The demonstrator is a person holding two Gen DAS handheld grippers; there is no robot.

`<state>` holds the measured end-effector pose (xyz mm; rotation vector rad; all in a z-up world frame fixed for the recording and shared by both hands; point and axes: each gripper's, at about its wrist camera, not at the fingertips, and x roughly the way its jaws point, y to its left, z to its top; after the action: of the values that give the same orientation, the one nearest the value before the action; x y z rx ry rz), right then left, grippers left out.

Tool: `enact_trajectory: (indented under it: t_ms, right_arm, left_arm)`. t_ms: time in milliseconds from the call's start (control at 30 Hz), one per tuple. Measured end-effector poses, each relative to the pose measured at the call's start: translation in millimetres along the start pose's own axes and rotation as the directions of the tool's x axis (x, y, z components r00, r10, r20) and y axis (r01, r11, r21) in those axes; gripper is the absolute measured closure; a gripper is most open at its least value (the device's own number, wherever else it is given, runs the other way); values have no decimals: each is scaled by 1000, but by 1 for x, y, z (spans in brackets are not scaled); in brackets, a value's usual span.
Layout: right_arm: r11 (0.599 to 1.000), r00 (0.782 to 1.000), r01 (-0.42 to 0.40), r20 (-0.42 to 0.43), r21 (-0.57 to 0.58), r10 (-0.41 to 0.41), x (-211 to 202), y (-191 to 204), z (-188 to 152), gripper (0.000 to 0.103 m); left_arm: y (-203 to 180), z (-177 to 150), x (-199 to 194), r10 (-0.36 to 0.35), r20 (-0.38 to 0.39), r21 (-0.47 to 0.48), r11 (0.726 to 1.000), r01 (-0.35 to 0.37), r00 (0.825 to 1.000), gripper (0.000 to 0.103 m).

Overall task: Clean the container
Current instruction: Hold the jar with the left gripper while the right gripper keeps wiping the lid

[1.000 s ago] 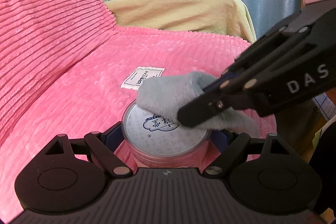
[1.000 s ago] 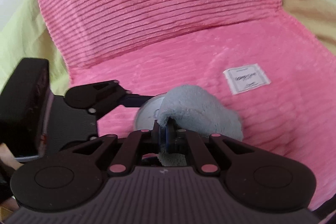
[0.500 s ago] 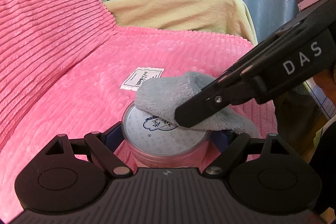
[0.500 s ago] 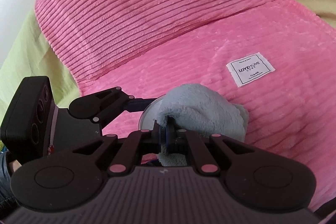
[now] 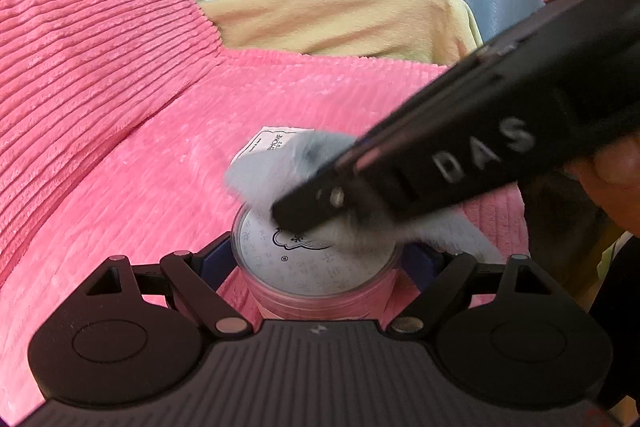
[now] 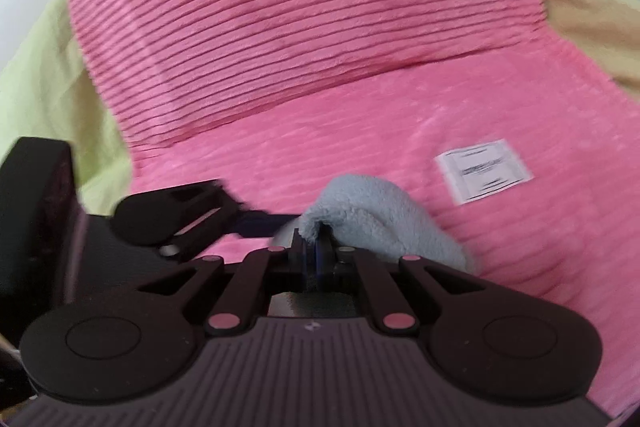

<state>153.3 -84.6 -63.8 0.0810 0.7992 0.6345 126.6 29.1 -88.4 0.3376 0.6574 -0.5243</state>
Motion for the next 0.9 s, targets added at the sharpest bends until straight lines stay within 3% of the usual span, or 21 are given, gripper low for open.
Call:
enact_trajectory:
  t_ms: [533,733,900]
  right_arm:
    - [995,995,-96,-33,-18,95,12,24,0,101]
    - [999,1000,-12,-5,-33,12,14,7,11,101]
    - [1000,1000,15,-13,-12,-15,-2,-3,0,101]
  left_arm:
    - [1,-1,0,3,-1,-7,1000,-3,1000,17]
    - [3,-1,1,-1,3,-7,1000,1,1000,17]
    - [3,-1,2,-2,7,2,1000,2,1000,17]
